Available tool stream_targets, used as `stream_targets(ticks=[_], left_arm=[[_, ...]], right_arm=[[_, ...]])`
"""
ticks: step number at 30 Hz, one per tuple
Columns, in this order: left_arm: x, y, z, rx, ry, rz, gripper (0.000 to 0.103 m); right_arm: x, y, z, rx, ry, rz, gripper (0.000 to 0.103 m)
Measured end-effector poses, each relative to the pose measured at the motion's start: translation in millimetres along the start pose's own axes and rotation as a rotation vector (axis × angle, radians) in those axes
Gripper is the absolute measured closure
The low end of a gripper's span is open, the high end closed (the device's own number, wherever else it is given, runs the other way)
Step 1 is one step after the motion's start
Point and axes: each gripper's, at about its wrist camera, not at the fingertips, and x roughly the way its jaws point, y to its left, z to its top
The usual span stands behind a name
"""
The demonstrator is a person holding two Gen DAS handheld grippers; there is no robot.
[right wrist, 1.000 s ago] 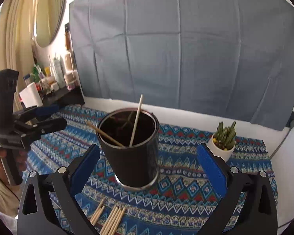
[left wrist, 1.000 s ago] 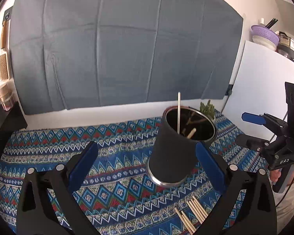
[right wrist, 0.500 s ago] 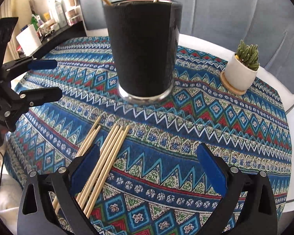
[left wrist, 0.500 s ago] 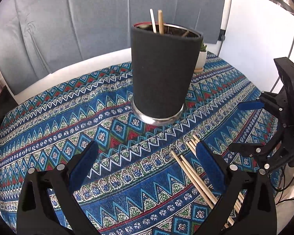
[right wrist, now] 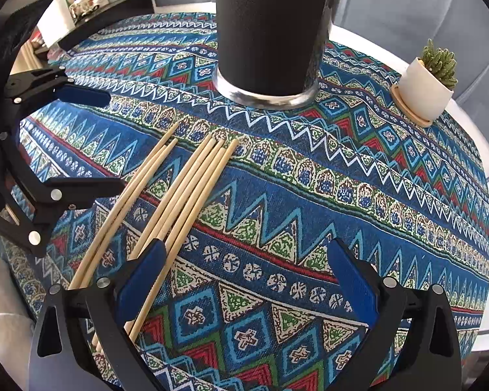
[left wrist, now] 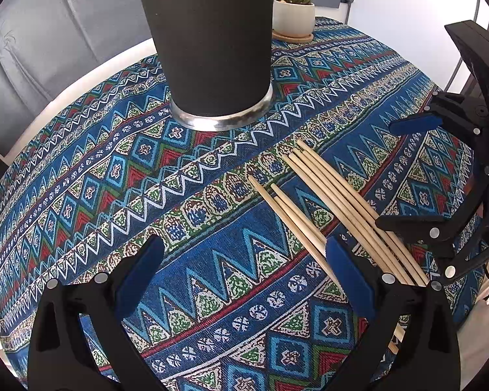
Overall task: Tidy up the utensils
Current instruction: 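Lower both grippers to the remaining sticks and grasp one stick each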
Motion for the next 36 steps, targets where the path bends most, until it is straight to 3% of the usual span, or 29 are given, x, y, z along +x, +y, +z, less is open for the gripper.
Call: stream_targets(ticks=[6, 9, 12, 16, 18, 22, 29, 36], left_arm=[[5, 3, -5, -0.036, 0.019, -0.014, 0.006], [7, 9, -6, -0.174, 0.061, -0.037, 0.006], [4, 3, -7, -0.141, 0.078, -0.025, 0.005], [0, 15, -16, -0.183, 0.111, -0.015, 0.005], [-1, 22, -21, -0.173, 0.131, 0.033, 0.004], [-5, 29, -25, -0.188, 0.147, 0.034, 0.005], [-6, 34, -15, -0.25, 0.191, -0.045, 0.006], [-3, 23, -14, -0.257, 0.22, -0.066, 0.006]], right_arm=[[-3, -5, -4, 0.006, -0.002, -0.025, 0.008], [-3, -8, -5, 0.039, 0.01, -0.03, 0.008], [-1, -8, -3, 0.048, 0.019, 0.003, 0.008], [3, -5, -3, 0.059, 0.056, 0.018, 0.008], [4, -5, -3, 0.06, 0.072, 0.018, 0.008], [4, -10, -1, 0.052, 0.1, 0.034, 0.008], [5, -10, 4, 0.054, 0.123, 0.028, 0.008], [6, -9, 2, 0.057, 0.113, 0.028, 0.008]])
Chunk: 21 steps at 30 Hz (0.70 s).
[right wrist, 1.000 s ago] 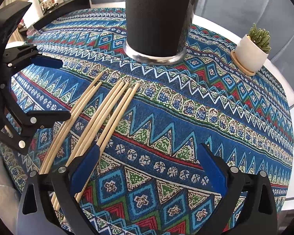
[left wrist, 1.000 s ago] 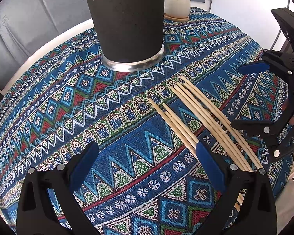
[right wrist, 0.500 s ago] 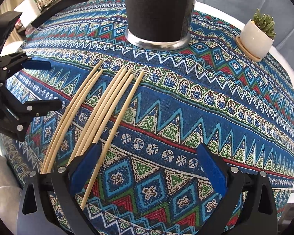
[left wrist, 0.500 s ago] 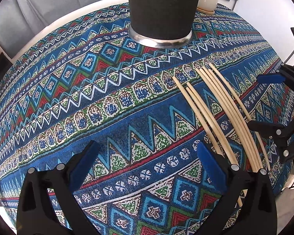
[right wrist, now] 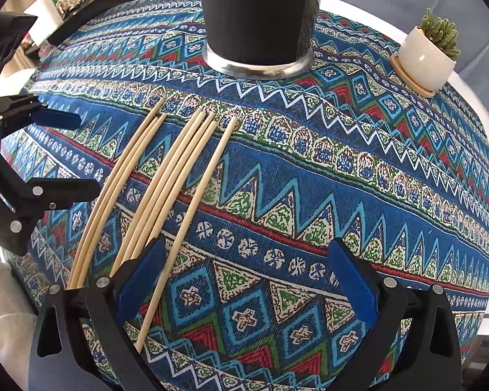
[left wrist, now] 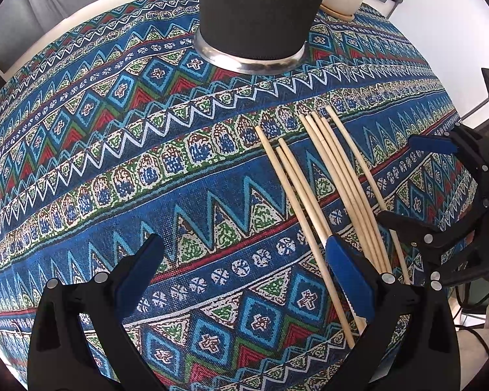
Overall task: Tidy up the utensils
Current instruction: 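Lower both grippers to the remaining sticks and grasp one stick each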
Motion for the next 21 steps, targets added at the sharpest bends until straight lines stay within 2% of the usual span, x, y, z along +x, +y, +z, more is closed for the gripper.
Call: stream_targets(ticks=[6, 12, 17, 21], left_arm=[[13, -23, 5, 0.08, 0.004, 0.093, 0.005], [11, -22, 4, 0.067, -0.005, 0.093, 0.004], [8, -21, -1, 0.197, -0.068, 0.052, 0.004], [4, -10, -6, 0.223, -0.084, 0.04, 0.004]], right_arm=[[-2, 0, -5, 0.002, -0.01, -0.001, 0.008], [1, 2, 1, -0.006, 0.012, 0.009, 0.007], [3, 2, 6, -0.089, 0.006, 0.039, 0.007], [2, -5, 4, -0.116, -0.021, 0.05, 0.012]])
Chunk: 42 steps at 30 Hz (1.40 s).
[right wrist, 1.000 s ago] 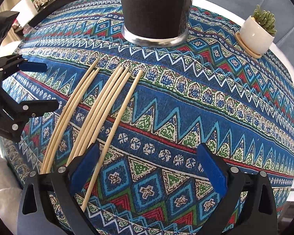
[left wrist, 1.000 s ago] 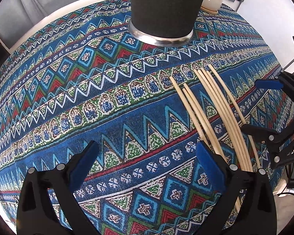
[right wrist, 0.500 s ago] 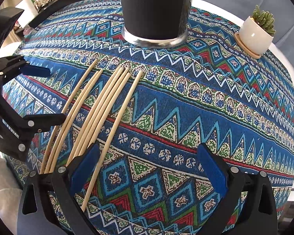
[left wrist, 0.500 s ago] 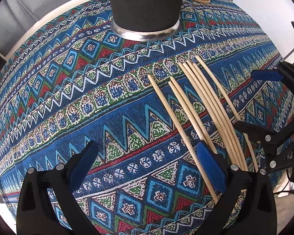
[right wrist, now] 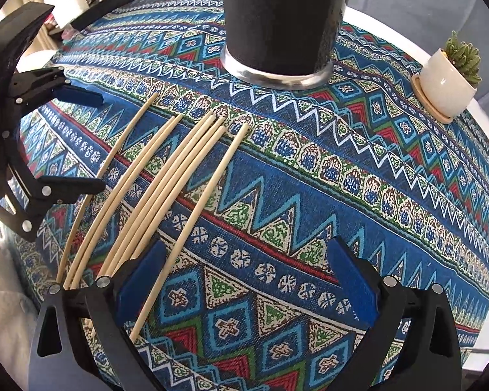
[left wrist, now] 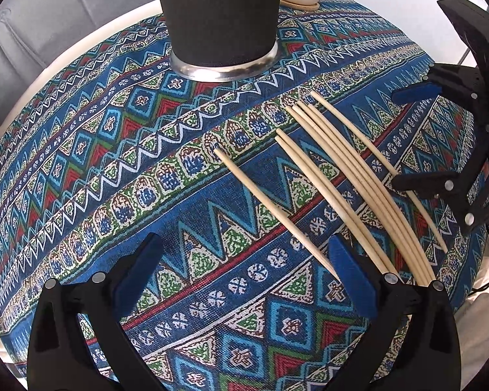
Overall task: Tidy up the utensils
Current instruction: 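Lower both grippers to the remaining sticks and grasp one stick each, then carry the stick in the right gripper over the holder while the left gripper lifts its stick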
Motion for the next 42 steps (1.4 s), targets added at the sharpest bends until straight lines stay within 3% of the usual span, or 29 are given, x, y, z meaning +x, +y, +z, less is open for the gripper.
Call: stream_targets(ticks=[2, 5, 6, 9, 11, 13, 17, 25, 34, 39, 42], left_arm=[[-3, 6, -3, 0.001, 0.004, -0.004, 0.005], [-7, 14, -6, 0.003, 0.004, -0.004, 0.011], [-9, 16, -7, -0.002, -0.001, -0.004, 0.013], [-16, 27, -14, -0.018, -0.033, 0.009, 0.038], [-22, 36, -20, -0.03, -0.038, 0.012, 0.063], [-23, 41, -26, -0.057, -0.025, 0.007, 0.08], [-32, 65, -42, -0.122, -0.021, -0.033, 0.094], [-39, 95, -48, -0.264, -0.06, -0.041, 0.098], [-82, 107, -21, -0.301, -0.265, -0.022, 0.098], [-114, 111, -3, -0.32, -0.366, -0.041, 0.098], [-147, 109, 16, -0.312, -0.485, -0.043, 0.098]], right_arm=[[-5, -3, -2, 0.005, -0.01, -0.002, 0.029], [-15, -18, -6, 0.035, -0.02, -0.005, 0.091], [-16, -24, -7, 0.046, -0.018, -0.009, 0.098], [-18, -34, -12, 0.064, -0.014, 0.001, 0.099], [-18, -37, -15, 0.07, -0.019, -0.004, 0.099], [-22, -40, -21, 0.086, -0.027, -0.001, 0.099], [-23, -48, -31, 0.126, -0.048, 0.026, 0.099], [-53, -66, -37, 0.151, -0.163, -0.021, 0.098], [-116, -82, -11, 0.234, -0.397, -0.018, 0.098], [-145, -66, 10, 0.162, -0.463, -0.011, 0.098], [-164, -53, 23, 0.1, -0.507, -0.024, 0.098]])
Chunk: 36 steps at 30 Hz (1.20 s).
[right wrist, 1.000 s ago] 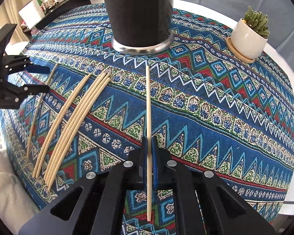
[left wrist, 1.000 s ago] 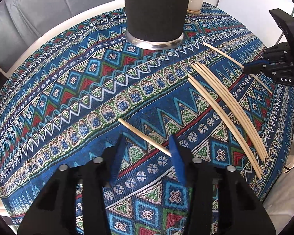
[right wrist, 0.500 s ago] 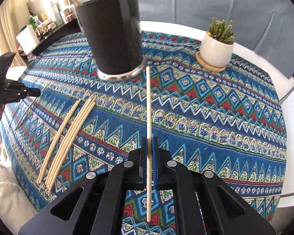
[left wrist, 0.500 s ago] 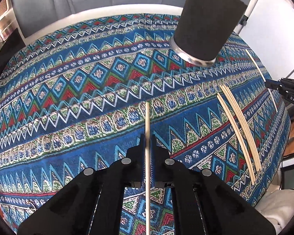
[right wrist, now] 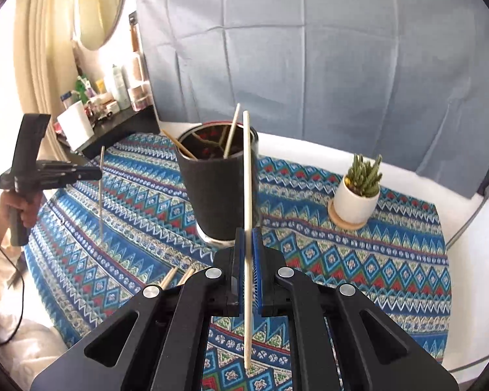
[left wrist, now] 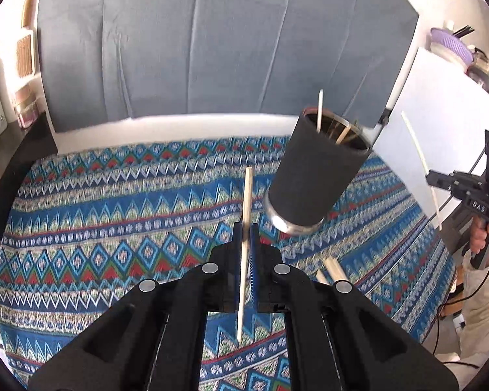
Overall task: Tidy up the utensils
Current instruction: 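Carry the stick in the right gripper over the holder while the left gripper lifts its stick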
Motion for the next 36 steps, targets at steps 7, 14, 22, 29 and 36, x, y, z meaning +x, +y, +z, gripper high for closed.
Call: stream_targets(ticks=[7, 14, 22, 29, 36], left_arm=[[-25, -29, 59, 0.048, -0.166, -0.044, 0.098], [-35, -53, 103, 0.073, -0.259, -0.095, 0.1], [-40, -70, 136, 0.068, -0.32, -0.155, 0.1], [-2, -61, 119, 0.095, -0.203, -0.096, 0.1], [61, -12, 83, 0.098, 0.021, 0.091, 0.063]], right_arm=[[-4, 12, 40, -0.03, -0.099, 0.022, 0.098], [4, 18, 73, 0.008, -0.183, 0.114, 0.098], [19, 24, 95, 0.052, -0.272, 0.188, 0.098], [36, 11, 90, 0.096, -0.255, 0.213, 0.098], [45, 6, 83, 0.104, -0.227, 0.201, 0.098]])
